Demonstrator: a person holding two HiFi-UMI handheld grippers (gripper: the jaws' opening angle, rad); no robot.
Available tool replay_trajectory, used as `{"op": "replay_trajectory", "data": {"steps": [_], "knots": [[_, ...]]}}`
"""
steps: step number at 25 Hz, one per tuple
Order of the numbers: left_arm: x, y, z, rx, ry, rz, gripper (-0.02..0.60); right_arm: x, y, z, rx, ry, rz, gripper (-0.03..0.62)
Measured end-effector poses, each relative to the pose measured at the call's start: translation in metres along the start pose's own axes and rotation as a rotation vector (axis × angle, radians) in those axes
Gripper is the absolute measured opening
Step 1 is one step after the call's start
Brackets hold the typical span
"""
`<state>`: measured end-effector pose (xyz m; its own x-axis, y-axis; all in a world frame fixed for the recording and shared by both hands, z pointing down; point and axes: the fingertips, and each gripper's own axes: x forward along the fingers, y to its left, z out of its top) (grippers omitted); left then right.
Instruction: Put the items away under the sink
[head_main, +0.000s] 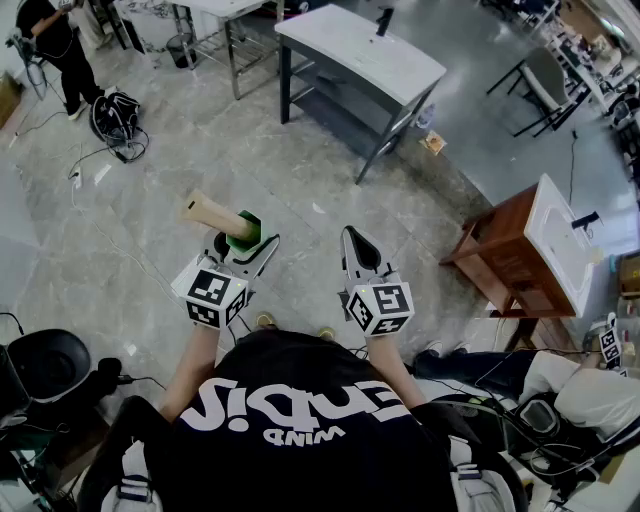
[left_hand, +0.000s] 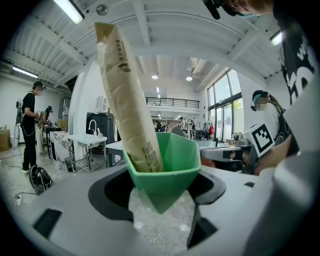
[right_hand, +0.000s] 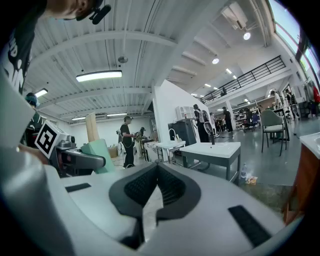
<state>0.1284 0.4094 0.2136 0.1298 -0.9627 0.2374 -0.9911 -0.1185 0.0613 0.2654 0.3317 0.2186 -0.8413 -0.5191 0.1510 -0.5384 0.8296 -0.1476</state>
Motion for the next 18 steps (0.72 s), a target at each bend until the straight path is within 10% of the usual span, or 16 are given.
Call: {"op": "replay_trajectory", "data": {"steps": [18], "knots": [[-0.02,0.036,-0.022,0.032,0.021,-0.063,0.331,0.002,0.034,-0.027,0.036,0.012,-0.05,0.018]]}}
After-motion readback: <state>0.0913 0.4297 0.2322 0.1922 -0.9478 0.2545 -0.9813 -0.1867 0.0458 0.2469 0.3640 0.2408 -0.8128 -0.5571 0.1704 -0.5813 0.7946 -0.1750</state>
